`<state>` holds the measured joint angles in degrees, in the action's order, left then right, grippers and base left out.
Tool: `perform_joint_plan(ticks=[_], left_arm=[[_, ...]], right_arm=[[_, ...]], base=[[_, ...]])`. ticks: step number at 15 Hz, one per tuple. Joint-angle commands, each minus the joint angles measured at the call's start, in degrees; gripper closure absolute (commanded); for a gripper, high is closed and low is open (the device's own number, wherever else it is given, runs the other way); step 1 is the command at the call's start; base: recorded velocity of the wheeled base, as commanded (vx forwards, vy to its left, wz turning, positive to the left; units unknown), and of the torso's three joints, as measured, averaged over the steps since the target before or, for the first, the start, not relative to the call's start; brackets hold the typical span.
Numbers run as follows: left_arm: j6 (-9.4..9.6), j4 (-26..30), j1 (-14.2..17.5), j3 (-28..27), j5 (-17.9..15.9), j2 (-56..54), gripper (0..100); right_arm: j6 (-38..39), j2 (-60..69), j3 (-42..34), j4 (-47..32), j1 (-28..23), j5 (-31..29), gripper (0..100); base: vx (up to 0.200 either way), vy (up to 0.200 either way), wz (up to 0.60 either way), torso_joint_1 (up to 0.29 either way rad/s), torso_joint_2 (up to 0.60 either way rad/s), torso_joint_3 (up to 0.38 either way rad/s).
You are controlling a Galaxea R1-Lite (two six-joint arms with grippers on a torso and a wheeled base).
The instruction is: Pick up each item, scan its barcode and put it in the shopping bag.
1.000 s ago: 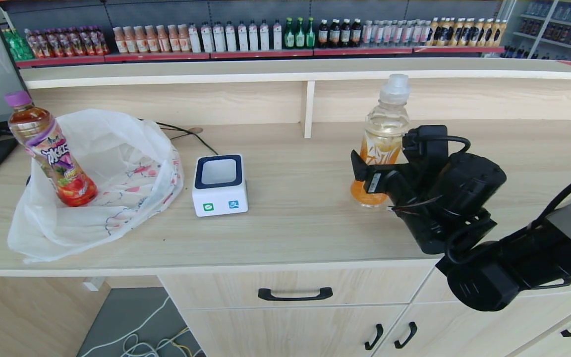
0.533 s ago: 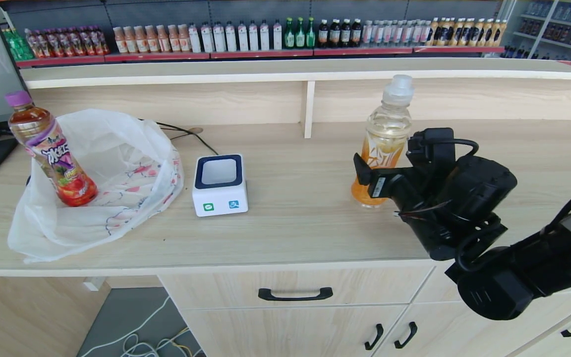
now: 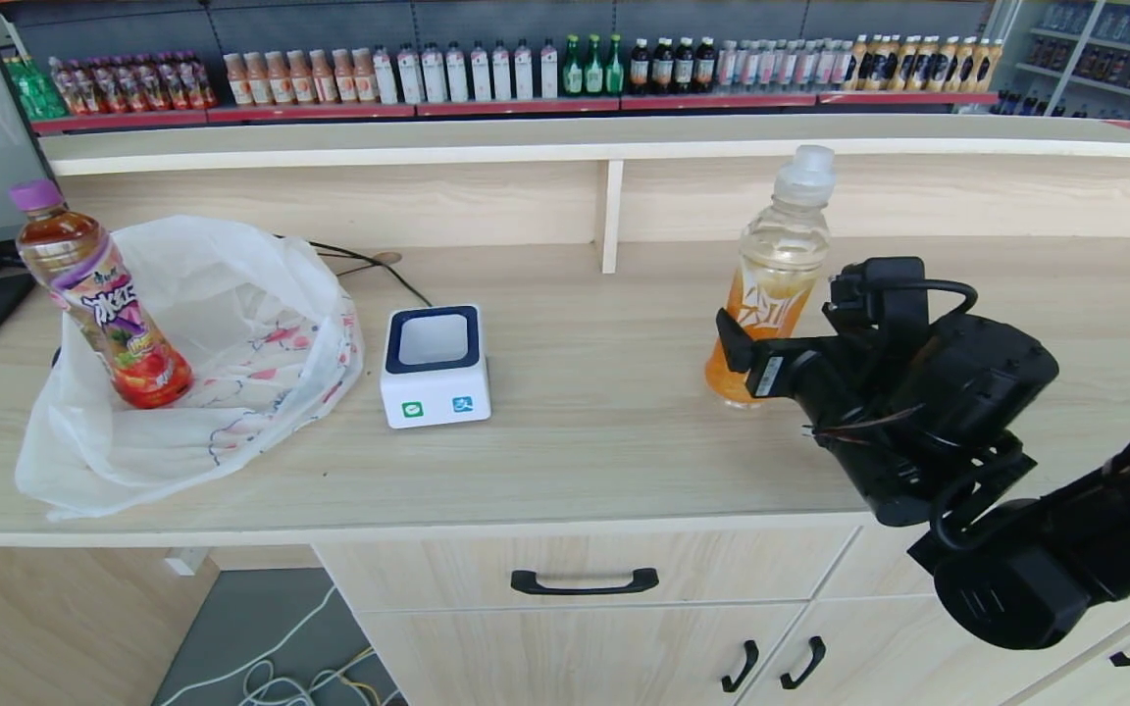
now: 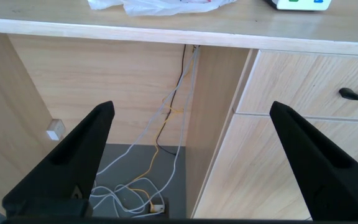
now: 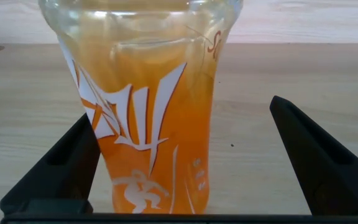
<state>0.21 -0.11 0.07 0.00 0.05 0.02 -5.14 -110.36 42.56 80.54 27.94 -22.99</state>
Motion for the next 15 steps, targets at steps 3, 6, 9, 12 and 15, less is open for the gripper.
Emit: perform_joint_plan(ticks=[3, 6, 9, 12, 15], left_arm=[[-0.03, -0.07, 0.01, 0.00, 0.04, -0.02, 0], [0.06, 0.02, 0.01, 0.00, 0.04, -0.02, 0], [-0.03, 0.02, 0.01, 0.00, 0.04, -0.02, 0], [-0.03, -0.07, 0.01, 0.00, 0.04, -0.02, 0], [-0.03, -0.07, 0.01, 0.00, 0.04, -0.02, 0]], right_arm=[[-0.13, -1.17, 3.32, -0.47, 0.27, 0.93, 0], [-0.30, -2.23, 6.49, -1.27, 0.54, 1.11, 0], [-0.30, -2.31, 9.39, -3.90, 1.24, 1.11, 0], [-0.30, -2.31, 10.18, -4.61, 1.24, 1.11, 0], [-0.30, -2.31, 10.18, -4.52, 1.24, 1.02, 100]], base=[[0.000, 0.000, 0.00, 0.000, 0.00, 0.000], [0.000, 0.000, 0.00, 0.000, 0.00, 0.000], [0.000, 0.000, 0.00, 0.000, 0.00, 0.000], [0.000, 0.000, 0.00, 0.000, 0.00, 0.000], [0.000, 0.000, 0.00, 0.000, 0.00, 0.000]])
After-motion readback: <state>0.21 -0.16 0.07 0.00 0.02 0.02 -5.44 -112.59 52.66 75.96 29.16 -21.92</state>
